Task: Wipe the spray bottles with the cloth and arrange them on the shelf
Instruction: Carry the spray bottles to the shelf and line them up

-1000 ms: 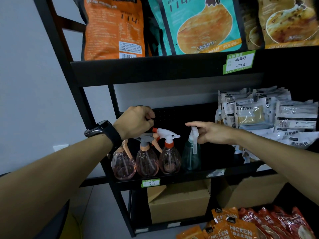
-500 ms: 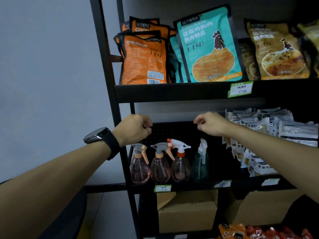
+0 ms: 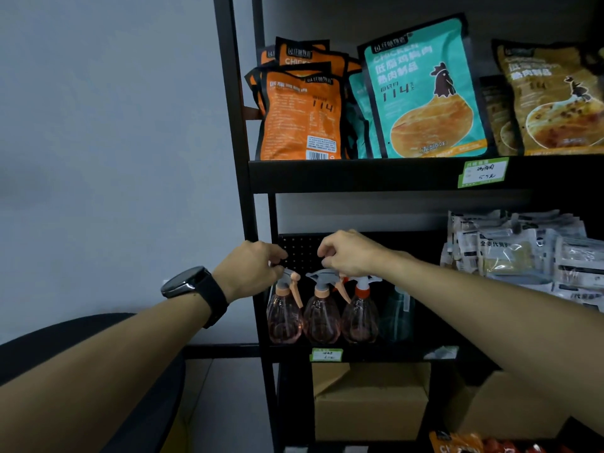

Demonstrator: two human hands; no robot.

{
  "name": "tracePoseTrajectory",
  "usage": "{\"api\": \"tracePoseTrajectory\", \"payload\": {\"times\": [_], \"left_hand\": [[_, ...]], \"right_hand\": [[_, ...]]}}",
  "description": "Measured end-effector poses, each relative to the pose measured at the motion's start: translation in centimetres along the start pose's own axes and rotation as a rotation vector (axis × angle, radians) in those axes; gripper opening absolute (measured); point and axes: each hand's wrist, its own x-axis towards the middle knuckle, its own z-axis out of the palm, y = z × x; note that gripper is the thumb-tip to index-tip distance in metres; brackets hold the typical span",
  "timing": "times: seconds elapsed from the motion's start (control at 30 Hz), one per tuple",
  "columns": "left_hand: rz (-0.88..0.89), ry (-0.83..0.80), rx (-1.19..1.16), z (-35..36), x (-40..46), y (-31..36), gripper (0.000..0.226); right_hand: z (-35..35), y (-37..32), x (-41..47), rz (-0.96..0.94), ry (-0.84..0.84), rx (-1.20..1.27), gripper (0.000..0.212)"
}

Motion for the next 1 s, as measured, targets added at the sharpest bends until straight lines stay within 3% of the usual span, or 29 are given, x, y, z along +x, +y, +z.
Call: {"api": "tracePoseTrajectory", "payload": {"times": [0.7,1.0], "left_hand": [[0.050,-0.002,-0.021,6.4,2.8,-1.6,0.031],[0.009,0.068,-0.043,6.5,3.1,-2.2,0.014]], "right_hand": [[2.2,2.8,2.0,0.116,0.033,-0.030,0.028],[2.3,3.1,2.0,0.114,0.019,-0.033,0.028]]}}
